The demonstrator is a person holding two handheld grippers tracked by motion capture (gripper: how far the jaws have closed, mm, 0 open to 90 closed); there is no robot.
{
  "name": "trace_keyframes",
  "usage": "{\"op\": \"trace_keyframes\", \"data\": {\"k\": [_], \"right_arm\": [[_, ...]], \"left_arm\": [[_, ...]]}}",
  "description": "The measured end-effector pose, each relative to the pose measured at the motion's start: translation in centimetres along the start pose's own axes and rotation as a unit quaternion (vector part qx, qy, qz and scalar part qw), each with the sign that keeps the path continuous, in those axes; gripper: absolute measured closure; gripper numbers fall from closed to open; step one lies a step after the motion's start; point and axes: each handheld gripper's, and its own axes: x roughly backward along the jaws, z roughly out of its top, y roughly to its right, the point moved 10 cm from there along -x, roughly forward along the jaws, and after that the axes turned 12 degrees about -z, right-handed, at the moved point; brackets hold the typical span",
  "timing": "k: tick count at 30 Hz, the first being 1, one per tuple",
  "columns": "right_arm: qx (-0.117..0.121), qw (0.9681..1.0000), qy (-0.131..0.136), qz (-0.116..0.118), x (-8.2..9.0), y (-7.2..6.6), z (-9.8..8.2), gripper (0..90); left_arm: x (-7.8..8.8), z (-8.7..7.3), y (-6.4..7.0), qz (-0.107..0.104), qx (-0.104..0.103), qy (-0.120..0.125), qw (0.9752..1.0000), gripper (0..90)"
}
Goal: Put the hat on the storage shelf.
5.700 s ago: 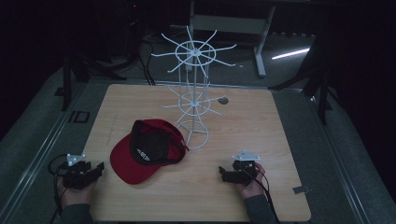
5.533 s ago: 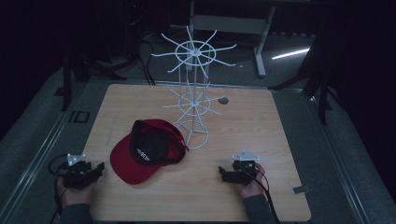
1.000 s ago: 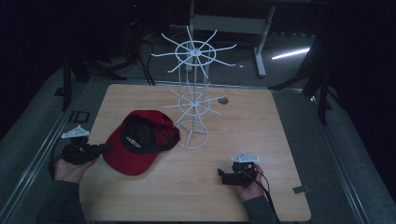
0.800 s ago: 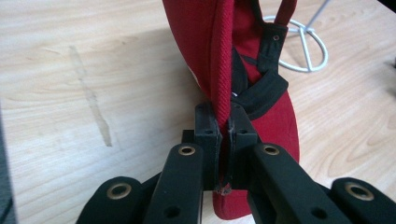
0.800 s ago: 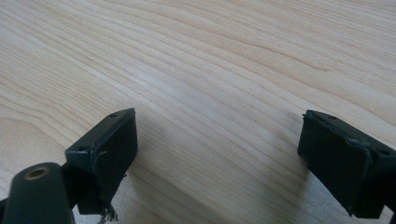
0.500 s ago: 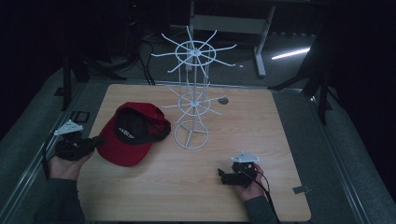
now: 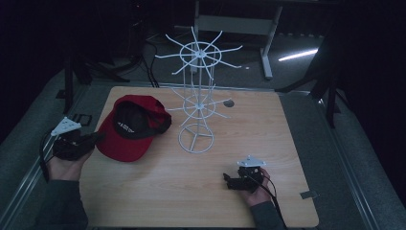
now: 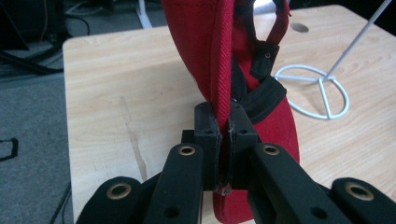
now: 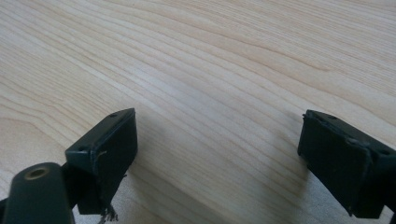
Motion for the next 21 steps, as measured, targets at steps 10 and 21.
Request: {"op": "trace_keyframes", "data": {"k": [10, 21], "right_arm": [[0.0, 1.0, 0.0, 0.0, 0.0, 0.0, 0.0, 11.8], [0.0, 1.0, 0.0, 0.0, 0.0, 0.0, 0.0, 11.8]], "left_arm": [[0.7, 1.5, 0.4, 0.018, -0.012, 0.028, 0.9994, 86.5], [1.6, 2.4, 0.6, 0.032, -0.026, 0.059, 0.9974, 86.5]]}}
